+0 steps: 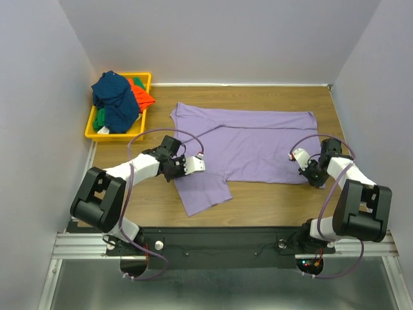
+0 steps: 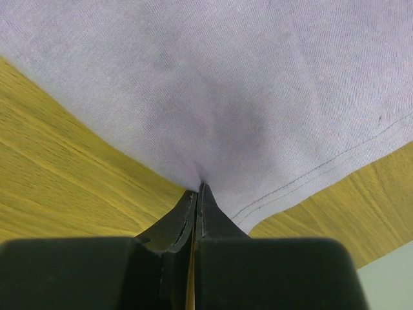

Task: Fold and stack the t-shirts
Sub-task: Fold the tshirt

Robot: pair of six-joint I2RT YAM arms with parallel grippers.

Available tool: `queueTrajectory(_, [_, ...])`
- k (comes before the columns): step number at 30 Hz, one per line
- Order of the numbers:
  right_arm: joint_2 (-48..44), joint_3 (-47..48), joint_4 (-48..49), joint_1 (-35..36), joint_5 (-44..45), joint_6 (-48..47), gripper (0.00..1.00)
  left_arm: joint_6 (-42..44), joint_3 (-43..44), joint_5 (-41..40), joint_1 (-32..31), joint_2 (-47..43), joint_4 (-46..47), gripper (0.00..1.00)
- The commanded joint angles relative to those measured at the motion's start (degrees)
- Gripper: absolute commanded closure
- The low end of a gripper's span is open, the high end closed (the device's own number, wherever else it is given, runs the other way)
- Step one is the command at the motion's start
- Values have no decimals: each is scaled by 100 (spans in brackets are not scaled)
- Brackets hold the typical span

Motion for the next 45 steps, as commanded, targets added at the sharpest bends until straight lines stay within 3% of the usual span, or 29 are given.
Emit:
queueTrajectory(1, [-142,-35,99,-31,203,-92,100,62,-309,-51,-37,-87,-325,100])
queueTrajectory(5, [-273,-17,37,-31,247,-118,99,10,-344,37,-46,-421,-598,100])
queueTrajectory(7, [-344,-52,20,-31,265,-127,99,-200,-379,-137,-46,-526,-529,86])
queueTrajectory(8, [-344,-61,19,-31,274,-145,90,-210,-423,-173,-46,-570,-511,81])
queueTrajectory(11, [-344,-70,2,-31,300,-136,72,-210,-494,-174,-37,-772,-563,75])
queueTrajectory(12, [-370,-70,-16,-31,300,-119,60,-228,-476,-139,-46,-816,-607,71])
queueTrajectory(15, [-598,-122,-77,-31,239,-153,48,-307,-319,11,-89,-992,-879,66])
queueTrajectory(17, [-809,-149,-164,-31,168,-232,47,-333,-213,160,-116,-1168,-1072,64])
queueTrajectory(29, [-336,-70,-508,-31,-139,-514,51,-614,-406,380,-432,-1081,-977,61])
queueTrajectory(32, [-81,-44,-394,-31,-140,-462,56,-623,-476,310,-459,-949,-810,61])
queueTrajectory(35, [86,-61,-306,-31,-61,-453,70,-623,-546,170,-494,-756,-669,62])
queueTrajectory(36, [95,-78,-262,-31,-43,-453,79,-597,-590,117,-494,-694,-608,65])
queueTrajectory(38, [43,-96,-227,-31,-8,-453,85,-606,-643,-24,-503,-554,-476,68])
queueTrajectory(42, [-124,-114,-218,-31,45,-444,100,-580,-722,-77,-503,-456,-440,90])
queueTrajectory(44, [-212,-131,-227,-31,98,-461,99,-562,-705,-59,-512,-500,-554,100])
queueTrajectory(45, [-247,-114,-227,-31,115,-461,99,-562,-696,-16,-503,-605,-616,100])
